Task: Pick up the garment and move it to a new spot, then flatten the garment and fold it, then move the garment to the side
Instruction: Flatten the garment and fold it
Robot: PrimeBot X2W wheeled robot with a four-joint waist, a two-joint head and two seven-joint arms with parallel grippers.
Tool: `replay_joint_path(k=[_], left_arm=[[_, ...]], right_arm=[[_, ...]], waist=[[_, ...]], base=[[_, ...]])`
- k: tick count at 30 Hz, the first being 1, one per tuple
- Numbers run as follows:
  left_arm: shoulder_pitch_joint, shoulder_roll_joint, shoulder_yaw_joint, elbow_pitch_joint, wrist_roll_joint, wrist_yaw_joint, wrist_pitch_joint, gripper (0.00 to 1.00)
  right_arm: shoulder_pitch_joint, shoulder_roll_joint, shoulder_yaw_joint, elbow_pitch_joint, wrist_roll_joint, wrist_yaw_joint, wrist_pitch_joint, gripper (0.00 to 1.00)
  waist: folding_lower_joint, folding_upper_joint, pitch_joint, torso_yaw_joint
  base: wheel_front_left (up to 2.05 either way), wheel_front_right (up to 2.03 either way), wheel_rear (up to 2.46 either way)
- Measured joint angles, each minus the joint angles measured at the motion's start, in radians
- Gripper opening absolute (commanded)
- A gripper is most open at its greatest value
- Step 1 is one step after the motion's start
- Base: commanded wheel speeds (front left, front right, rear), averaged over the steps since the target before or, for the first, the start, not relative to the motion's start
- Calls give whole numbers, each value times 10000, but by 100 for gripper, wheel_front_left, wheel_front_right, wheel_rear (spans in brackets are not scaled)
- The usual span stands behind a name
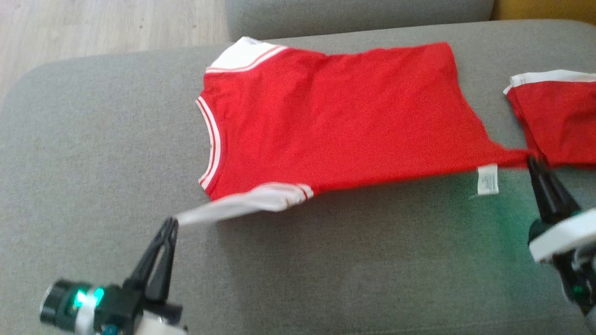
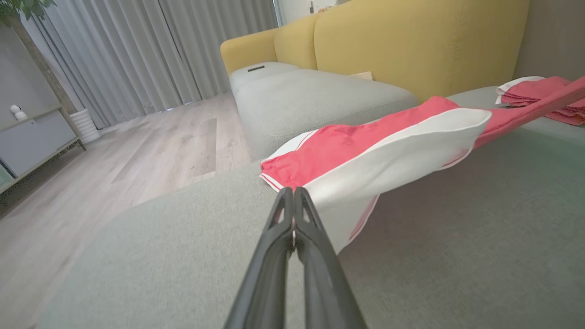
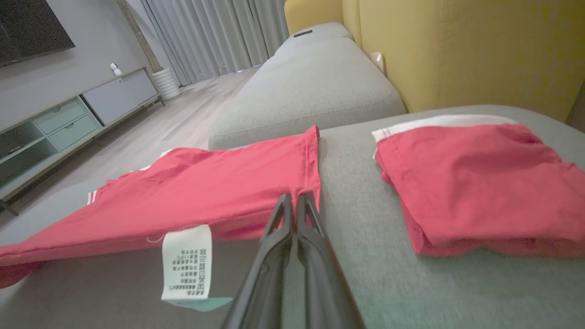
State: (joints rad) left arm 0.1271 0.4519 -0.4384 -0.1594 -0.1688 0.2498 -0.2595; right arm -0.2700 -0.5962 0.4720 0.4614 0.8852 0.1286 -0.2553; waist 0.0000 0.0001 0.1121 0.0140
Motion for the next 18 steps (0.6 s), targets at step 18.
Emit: replay_joint_path(k=[18], left_arm=[[-2129,-844,324,1822,543,-1037,27,0]], right_arm=[[-448,627,-803,299,-945,0,788,0]], waist=[[0,0,815,143]], base=[[0,0,0]])
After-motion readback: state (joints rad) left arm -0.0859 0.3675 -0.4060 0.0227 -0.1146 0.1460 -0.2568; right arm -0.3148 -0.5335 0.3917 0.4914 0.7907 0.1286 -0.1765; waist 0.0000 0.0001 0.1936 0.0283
